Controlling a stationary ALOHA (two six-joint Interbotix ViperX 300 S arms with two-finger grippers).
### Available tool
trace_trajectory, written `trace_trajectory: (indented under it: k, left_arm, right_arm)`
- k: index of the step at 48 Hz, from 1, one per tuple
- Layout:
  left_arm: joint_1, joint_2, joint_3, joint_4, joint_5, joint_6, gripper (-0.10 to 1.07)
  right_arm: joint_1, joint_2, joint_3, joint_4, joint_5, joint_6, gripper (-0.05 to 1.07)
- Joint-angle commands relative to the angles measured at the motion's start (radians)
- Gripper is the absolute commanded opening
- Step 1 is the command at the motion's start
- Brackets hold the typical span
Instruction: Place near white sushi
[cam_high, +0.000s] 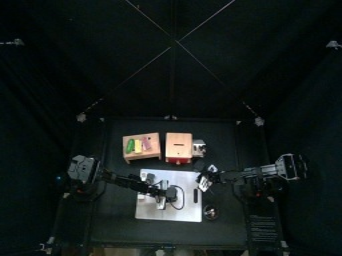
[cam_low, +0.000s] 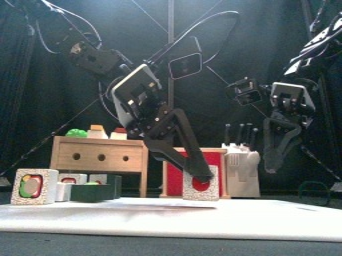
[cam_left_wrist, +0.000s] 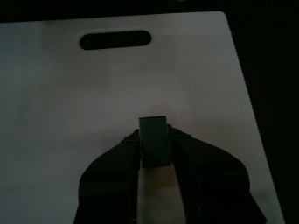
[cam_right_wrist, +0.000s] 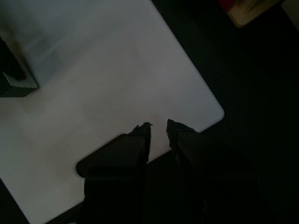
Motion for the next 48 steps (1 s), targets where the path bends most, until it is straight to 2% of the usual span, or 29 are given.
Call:
trace_trajectory:
  k: [1,12,24,32,48]
  left_arm:
    - [0.003,-0.04,-0.012,0.005,0.003,-0.002,0.53]
    - [0.002,-0.104,0.015,0.003,0.132,-0.005,0.53]
    - [-0.023,-0.219,0.118,-0.002,0.267,-0.009,0.53]
    - [-0.041,-0.264,0.187,-0.008,0.288,-0.006,0.53]
    - [-0.043,-0.308,0.272,-0.025,0.295,-0.005,0.53]
  right_arm:
    - [0.0,-0.011,-0.012,0.002,-0.003,0.002,0.65]
    - [0.002,-0.011,-0.009,-0.002,-0.003,0.002,0.65]
    - [0.002,-0.011,-0.003,-0.011,-0.003,0.0,0.65]
    - [0.002,-0.009,-0.003,-0.011,-0.003,0.0,0.65]
    - [-0.003,-0.006,-0.014,0.0,-0.003,0.002,0.65]
